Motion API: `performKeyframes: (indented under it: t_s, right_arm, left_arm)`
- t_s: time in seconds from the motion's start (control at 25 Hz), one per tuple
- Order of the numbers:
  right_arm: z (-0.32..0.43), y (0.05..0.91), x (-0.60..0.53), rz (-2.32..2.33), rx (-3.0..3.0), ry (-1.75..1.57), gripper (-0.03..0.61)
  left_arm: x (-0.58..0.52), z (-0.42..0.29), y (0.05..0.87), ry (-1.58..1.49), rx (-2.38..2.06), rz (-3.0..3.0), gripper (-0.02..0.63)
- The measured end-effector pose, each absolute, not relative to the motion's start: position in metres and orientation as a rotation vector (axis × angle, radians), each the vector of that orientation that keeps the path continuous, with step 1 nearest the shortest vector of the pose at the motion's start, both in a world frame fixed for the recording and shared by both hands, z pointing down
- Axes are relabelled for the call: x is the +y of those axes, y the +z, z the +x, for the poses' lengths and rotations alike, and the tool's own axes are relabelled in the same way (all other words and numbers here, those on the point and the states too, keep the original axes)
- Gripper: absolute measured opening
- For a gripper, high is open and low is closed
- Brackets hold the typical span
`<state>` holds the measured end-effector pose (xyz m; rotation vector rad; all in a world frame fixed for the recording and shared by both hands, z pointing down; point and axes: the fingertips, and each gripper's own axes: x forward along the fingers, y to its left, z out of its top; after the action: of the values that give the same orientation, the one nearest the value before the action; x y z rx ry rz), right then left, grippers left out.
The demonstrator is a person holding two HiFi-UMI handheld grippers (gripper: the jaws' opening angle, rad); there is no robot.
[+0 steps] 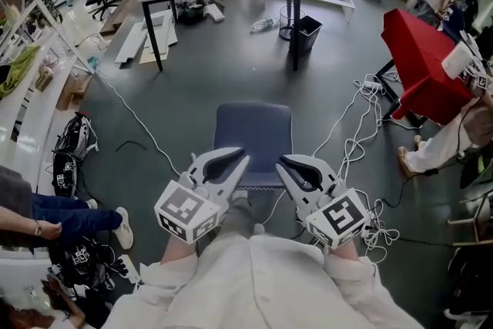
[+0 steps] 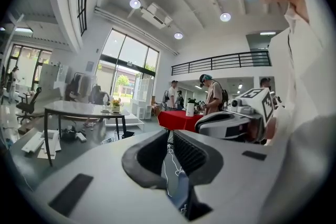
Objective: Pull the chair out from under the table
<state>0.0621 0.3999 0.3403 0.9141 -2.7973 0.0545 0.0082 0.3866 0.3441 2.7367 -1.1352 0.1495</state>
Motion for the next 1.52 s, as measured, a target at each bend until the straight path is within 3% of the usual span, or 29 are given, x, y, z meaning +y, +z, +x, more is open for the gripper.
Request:
performKeyframes:
  t_s: [0.48,1.52]
  right_arm:
    - [0.067,0.316,0.411,1.001,-2.866,0.046,0.003]
    - [0.065,0.332,0.412,1.031,-2.809,0.084,0.002]
  left_arm:
    - [0.401,0.008,0.324,0.012,-1.273,2.707,0.015]
    - [0.406,0.015,0.345,0.123,-1.249,2.694,0.015]
